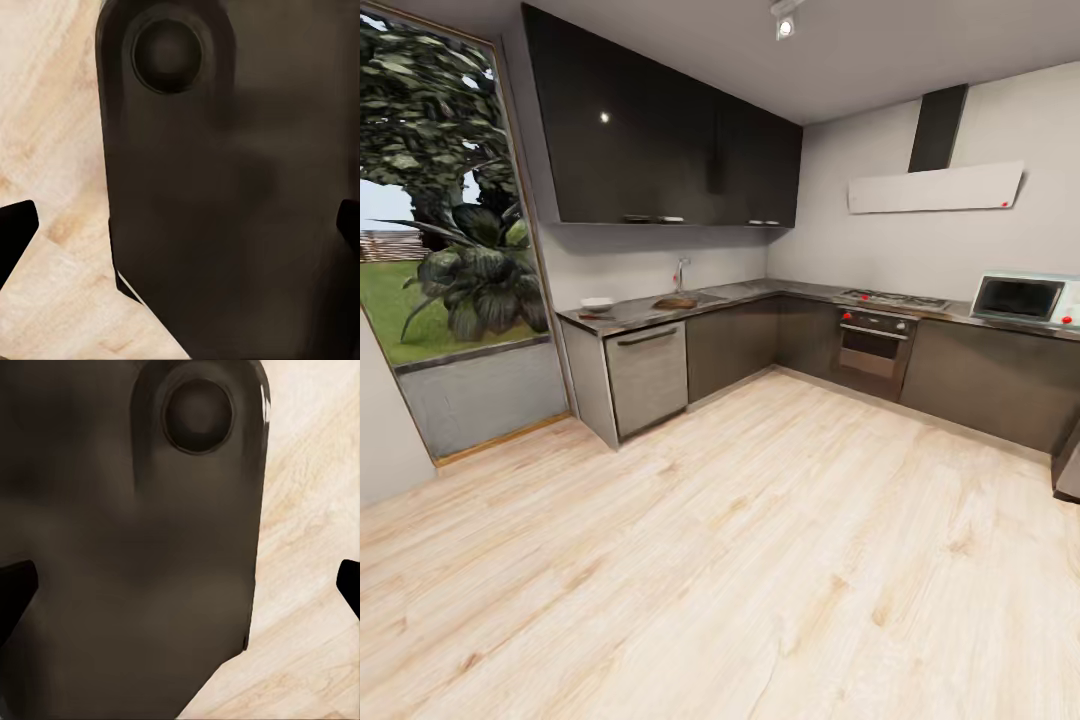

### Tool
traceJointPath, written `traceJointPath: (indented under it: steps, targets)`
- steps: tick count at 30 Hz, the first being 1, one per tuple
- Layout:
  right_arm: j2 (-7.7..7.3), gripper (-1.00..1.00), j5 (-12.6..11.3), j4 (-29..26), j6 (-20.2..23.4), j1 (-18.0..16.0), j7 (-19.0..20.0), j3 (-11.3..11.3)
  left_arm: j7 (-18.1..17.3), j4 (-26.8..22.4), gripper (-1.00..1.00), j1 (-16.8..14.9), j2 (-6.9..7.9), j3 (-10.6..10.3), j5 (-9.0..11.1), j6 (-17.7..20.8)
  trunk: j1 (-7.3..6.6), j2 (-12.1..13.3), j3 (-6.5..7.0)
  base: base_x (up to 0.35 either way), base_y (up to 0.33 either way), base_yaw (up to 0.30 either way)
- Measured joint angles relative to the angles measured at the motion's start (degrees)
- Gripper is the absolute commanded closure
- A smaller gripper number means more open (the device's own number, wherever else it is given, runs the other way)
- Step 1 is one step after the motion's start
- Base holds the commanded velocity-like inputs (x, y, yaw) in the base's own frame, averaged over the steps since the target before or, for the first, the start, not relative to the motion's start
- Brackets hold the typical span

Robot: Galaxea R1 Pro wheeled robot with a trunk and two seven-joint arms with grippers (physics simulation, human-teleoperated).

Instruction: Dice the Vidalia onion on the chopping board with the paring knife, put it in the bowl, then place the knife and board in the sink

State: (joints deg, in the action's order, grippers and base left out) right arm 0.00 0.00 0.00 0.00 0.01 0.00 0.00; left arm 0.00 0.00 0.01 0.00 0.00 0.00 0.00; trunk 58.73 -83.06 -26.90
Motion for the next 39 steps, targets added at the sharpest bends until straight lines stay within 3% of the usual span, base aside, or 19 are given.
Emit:
traceJointPath:
  steps: [7,13,20,35,36,39]
  targets:
    - [-0.09,-1.00,0.02,-0.08,-0.08,-0.15,-0.05,0.00,0.00,0.08,-1.00,0.18,-0.08,-0.08,-0.08,-0.08,0.00,0.00,0.01,0.000,0.000,0.000]
    - [1.82,-1.00,0.22,-2.00,-0.08,-0.09,-0.08,0.12,0.00,0.08,-1.00,0.42,-0.17,-0.14,0.10,-0.08,0.00,0.00,0.01,0.000,0.000,0.000]
    - [1.95,-1.00,0.21,-3.54,-0.08,-0.10,-0.08,0.06,0.00,0.05,-1.00,0.44,-0.25,-0.09,0.17,-0.08,0.00,0.00,0.01,0.000,0.000,0.000]
    - [2.78,-1.00,0.18,-3.75,-3.50,-0.10,-0.05,0.06,0.14,-4.61,-1.00,0.40,0.59,0.31,0.25,-3.39,0.00,0.00,0.01,0.000,0.000,0.000]
    - [2.70,-1.00,0.20,-3.79,-6.97,-0.11,-0.03,0.07,0.15,-9.33,-1.00,0.33,0.84,0.32,0.27,-3.44,0.00,0.00,0.03,0.000,0.000,0.000]
    - [2.58,-1.00,0.28,-6.13,-7.48,-0.12,-0.06,0.12,0.16,-12.89,-1.00,0.40,1.74,0.33,0.37,-3.51,0.00,0.00,0.02,0.000,0.000,0.000]
